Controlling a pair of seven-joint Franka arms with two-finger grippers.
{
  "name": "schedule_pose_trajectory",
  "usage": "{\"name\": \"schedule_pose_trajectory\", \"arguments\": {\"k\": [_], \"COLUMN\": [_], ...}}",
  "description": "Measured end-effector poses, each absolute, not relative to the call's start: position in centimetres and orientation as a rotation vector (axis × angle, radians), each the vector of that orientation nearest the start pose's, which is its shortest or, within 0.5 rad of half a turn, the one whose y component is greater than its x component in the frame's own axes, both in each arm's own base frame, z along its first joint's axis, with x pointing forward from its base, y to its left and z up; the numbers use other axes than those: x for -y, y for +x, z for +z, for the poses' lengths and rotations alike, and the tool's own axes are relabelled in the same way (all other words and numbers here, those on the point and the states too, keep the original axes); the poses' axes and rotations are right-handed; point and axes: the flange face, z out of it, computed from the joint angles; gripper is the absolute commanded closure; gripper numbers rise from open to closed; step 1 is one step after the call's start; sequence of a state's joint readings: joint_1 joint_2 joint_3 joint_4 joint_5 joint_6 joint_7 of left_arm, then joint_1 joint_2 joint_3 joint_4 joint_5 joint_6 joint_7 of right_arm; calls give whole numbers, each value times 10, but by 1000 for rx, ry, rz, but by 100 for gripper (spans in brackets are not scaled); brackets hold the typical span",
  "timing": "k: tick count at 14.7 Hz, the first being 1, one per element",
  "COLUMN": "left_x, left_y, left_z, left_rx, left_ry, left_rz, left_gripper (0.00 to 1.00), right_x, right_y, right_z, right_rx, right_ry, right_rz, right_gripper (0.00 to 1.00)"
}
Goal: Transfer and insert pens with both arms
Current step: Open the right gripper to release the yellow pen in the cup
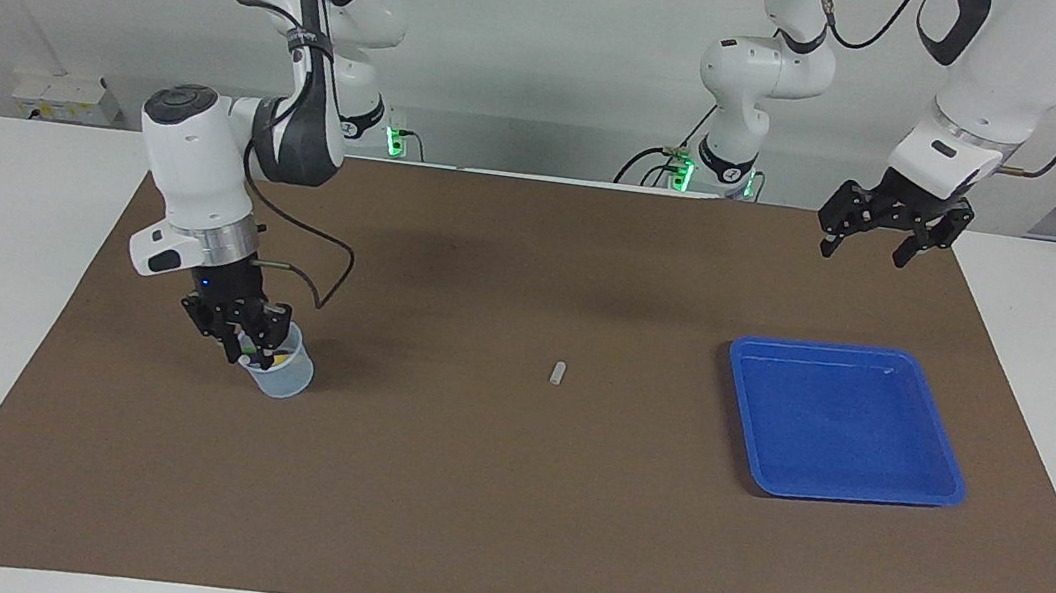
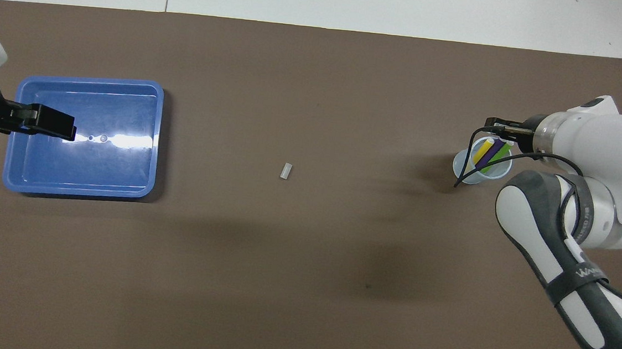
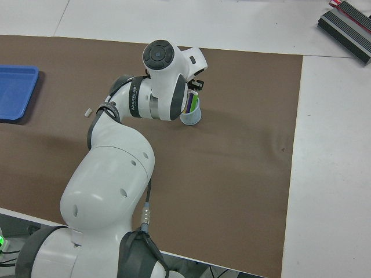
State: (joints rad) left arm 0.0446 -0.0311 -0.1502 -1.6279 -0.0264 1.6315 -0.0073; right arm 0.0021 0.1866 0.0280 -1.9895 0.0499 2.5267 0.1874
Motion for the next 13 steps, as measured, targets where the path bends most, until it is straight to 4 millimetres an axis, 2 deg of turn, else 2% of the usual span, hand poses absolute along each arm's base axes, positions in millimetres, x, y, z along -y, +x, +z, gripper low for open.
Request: {"name": "schedule_pose_trajectory", "arguments": {"k": [4, 6, 9, 13], "left_x": [62, 62, 62, 62], "left_y": [547, 547, 547, 547], "left_z": [620, 620, 620, 620], "left_rx": [-154, -154, -154, -153], "left_ry": [-3161, -3161, -3161, -3161], "left_rz": [-52, -52, -52, -52], "left_gripper": [0, 0, 0, 0], "right_x": [-19, -22, -27, -36], "right_y": [626, 630, 630, 609], "right_z": [422, 444, 488, 528], "right_rx": [-289, -280, -261, -230], "right_ry": [-3001, -3011, -3021, -3042], "right_rz": [-530, -480, -420, -309], "right_gripper": [0, 0, 0, 0]}}
